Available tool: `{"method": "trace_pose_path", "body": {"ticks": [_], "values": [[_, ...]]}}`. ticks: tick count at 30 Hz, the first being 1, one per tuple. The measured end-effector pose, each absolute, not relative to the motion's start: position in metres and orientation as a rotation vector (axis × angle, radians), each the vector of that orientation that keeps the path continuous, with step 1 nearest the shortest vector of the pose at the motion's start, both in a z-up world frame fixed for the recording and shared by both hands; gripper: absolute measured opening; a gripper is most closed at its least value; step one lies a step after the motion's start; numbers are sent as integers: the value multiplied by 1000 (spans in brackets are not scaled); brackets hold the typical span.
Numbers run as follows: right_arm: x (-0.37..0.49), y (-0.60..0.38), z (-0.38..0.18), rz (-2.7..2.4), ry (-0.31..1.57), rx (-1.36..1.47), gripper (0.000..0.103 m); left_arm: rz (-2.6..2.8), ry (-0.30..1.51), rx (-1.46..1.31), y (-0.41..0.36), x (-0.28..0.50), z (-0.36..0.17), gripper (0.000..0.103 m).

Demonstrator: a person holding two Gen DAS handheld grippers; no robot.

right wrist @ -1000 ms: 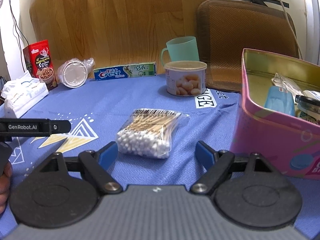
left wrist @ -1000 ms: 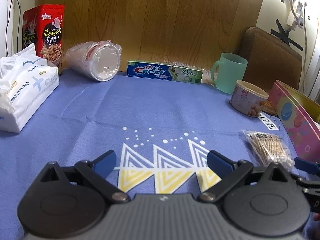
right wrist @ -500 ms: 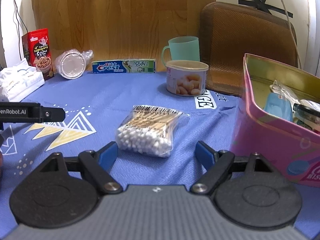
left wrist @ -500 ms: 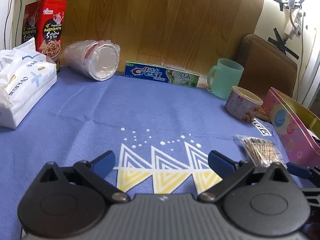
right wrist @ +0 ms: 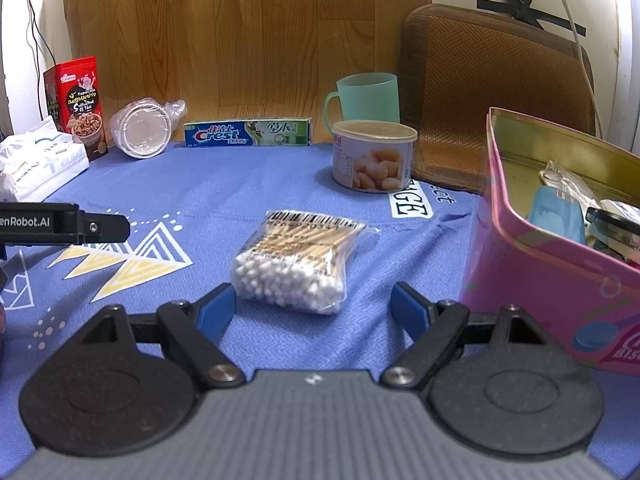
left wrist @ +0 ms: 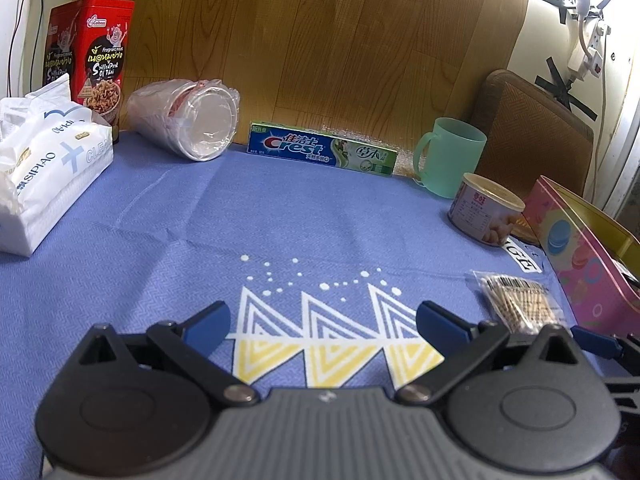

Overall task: Organize soft objects
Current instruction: 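Move the right gripper over the bag of cotton swabs, then grasp the cotton swab bag with the right gripper and lift it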

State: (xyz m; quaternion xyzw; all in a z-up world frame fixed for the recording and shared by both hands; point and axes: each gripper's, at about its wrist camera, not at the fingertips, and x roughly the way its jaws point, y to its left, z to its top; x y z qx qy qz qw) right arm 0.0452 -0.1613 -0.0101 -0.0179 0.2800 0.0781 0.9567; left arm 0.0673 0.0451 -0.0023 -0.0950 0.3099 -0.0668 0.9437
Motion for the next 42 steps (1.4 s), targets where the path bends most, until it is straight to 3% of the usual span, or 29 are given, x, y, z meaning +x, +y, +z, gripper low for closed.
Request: {"method": "trace_pose_path", "body": {"ticks": [20,29,39,42], "values": [[51,-153,-12,206,589,-73,86,-138,630,-197,45,67,-3,103],[53,-144,-11,270,578,-92,67,-138,630,-198,45,67,-3,103],[53,-145,-12,278,579,-88,68,-137,630,-200,45,66,-3,103],[53,-145,-12,275,581,-88,76,-138,630,-204,44,66,-2,103]]}}
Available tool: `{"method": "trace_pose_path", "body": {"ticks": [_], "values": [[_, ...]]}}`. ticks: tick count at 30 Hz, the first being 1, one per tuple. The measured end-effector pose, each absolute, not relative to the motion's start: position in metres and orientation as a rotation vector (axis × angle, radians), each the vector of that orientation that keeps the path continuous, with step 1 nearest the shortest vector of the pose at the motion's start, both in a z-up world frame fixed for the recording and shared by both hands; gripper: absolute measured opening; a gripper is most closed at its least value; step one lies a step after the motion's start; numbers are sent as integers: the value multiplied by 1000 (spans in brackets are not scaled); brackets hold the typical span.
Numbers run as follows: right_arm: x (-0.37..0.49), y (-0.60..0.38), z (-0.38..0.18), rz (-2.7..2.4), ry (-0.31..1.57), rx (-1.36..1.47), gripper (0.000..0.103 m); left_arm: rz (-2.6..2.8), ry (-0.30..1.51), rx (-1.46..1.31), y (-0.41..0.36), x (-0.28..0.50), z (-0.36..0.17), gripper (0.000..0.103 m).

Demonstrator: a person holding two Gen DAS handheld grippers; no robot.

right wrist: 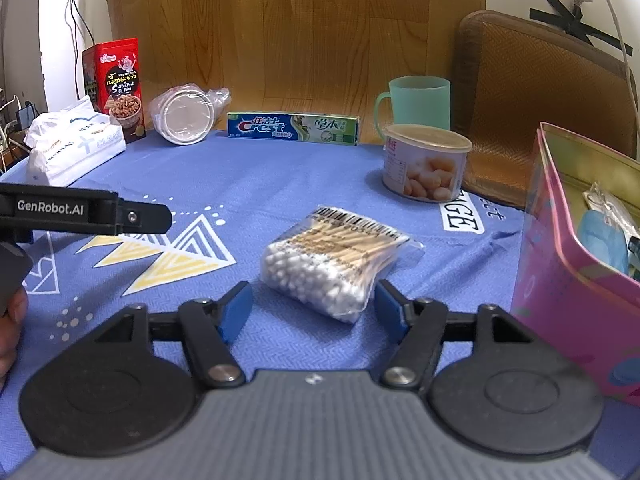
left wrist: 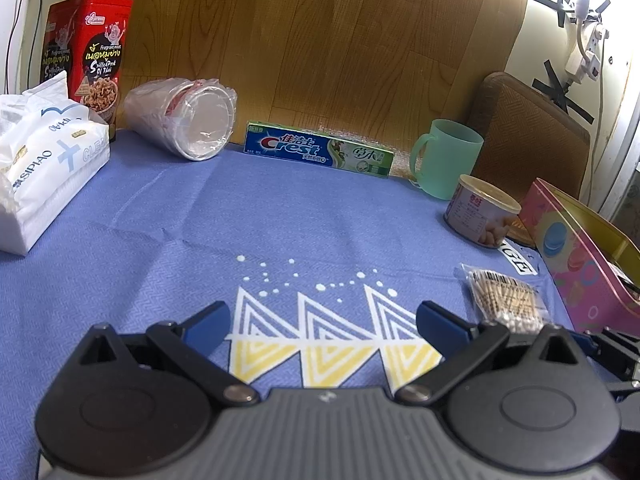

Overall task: Organize soft objects
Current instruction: 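Grasp the cotton swab bag with the right gripper and lift it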

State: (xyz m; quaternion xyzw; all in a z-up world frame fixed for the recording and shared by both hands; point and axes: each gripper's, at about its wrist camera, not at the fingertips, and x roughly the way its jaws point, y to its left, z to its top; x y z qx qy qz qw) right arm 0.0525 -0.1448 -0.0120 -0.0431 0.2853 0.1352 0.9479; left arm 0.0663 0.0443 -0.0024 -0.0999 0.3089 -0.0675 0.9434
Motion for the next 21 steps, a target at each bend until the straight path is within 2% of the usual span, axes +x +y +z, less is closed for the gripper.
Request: {"method": "trace_pose_path", "body": {"ticks": [7,15,17,19,21], "values": [[59,-146,-11,281,603,-32,92,-144,626,-222,46,65,-2,103],[77,-139,-10,273,623,28,95,-147,625,-230,49,66,-2,103],[80,-137,-11,269,622,11,91,-147,625,-230,49,66,-2,103],[80,-138,-11,264,610,1,71,-147,625,-230,49,66,-2,103],[80,-140,-11,265,598,-5,64,-147,625,-230,49,66,-2,103]]}}
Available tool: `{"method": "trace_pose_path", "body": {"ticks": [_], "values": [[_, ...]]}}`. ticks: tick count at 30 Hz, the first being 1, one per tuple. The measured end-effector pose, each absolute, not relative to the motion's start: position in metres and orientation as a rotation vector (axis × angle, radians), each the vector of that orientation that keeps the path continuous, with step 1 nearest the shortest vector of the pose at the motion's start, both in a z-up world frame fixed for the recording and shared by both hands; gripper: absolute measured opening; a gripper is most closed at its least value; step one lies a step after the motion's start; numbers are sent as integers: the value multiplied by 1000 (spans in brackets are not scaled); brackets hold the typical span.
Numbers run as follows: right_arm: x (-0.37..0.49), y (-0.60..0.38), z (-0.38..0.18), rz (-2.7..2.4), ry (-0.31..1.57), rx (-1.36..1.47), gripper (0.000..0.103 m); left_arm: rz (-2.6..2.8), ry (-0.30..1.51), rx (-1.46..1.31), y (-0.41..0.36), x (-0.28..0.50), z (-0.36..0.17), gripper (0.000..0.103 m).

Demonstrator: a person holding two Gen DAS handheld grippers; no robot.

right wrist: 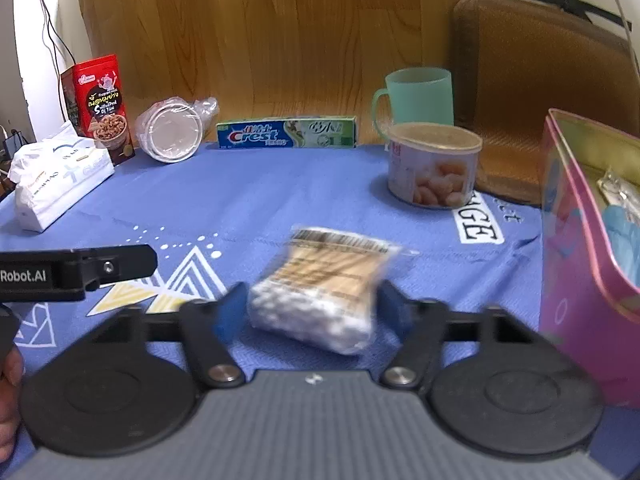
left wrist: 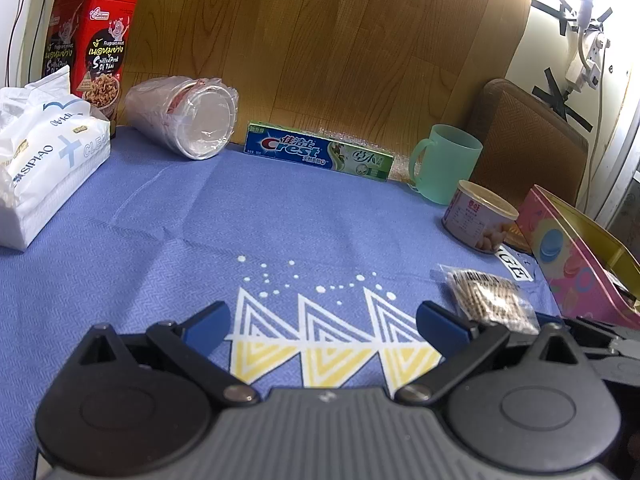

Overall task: Organize soft objects
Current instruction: 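Grasp the cotton swab bag with the right gripper and lift it, then hold the cotton swab bag in the right gripper while the left gripper grasps it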

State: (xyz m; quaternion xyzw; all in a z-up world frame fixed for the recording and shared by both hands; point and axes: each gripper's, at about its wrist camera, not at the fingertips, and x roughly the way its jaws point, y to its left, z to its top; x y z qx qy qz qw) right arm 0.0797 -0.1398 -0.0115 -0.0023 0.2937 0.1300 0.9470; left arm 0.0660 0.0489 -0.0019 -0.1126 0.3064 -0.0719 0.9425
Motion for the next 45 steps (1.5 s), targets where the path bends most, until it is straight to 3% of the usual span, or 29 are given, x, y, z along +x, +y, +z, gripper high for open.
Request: {"method": "trace_pose_path", "body": {"ticks": [7,27,45], "values": [[77,-139,-12,279,588,-8,59,-147,625,-230,49,66,-2,103],[-4,-127,-13,480,584,-151,58,-143,630,-214,47,67,-2,103],[-12,-135,-19,489,546,-105,60,-151,641,-174,41,67,-2,103]]}}
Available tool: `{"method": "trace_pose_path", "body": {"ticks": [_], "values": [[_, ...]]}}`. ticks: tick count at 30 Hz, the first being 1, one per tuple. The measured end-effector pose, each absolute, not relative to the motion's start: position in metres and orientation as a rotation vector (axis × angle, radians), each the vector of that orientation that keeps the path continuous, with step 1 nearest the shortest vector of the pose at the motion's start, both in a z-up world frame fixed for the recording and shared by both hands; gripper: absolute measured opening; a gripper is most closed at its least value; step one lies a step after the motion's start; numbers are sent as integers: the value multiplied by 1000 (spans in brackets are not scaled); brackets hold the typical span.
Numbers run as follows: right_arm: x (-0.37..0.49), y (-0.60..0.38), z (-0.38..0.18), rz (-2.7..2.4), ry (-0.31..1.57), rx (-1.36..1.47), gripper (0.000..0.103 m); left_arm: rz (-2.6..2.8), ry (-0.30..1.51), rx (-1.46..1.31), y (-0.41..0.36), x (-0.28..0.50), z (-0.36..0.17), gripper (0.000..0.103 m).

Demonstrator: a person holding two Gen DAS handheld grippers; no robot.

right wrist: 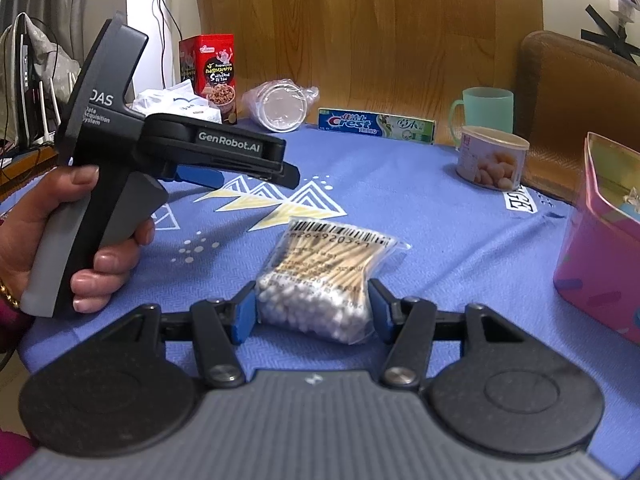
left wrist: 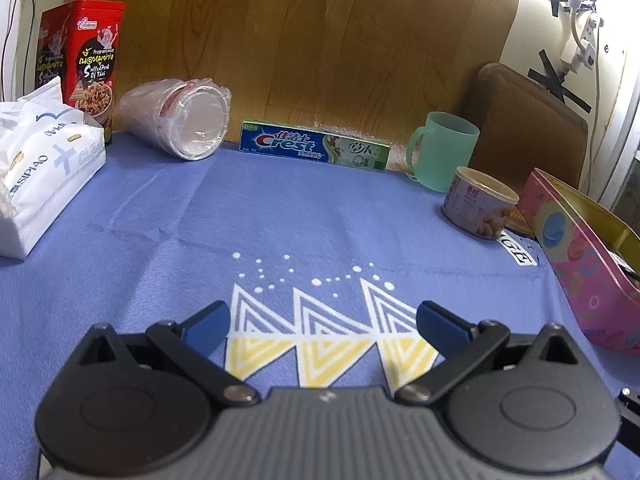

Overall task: Organize soft objects
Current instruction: 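Hold the cotton swab bag in the right gripper while the left gripper grasps it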

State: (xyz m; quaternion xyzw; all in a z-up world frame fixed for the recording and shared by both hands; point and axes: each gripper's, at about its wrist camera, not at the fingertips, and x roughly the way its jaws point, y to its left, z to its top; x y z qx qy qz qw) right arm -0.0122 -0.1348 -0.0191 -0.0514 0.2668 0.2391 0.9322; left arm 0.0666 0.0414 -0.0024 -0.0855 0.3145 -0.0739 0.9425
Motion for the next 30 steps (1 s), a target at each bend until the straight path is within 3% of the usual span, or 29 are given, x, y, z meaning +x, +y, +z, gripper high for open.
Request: {"method": "trace_pose_path", "body": {"ticks": [30], "values": [[-16,-138,-19,505,541,-63,62,-251,685,-228,48,21,2,103]]}}
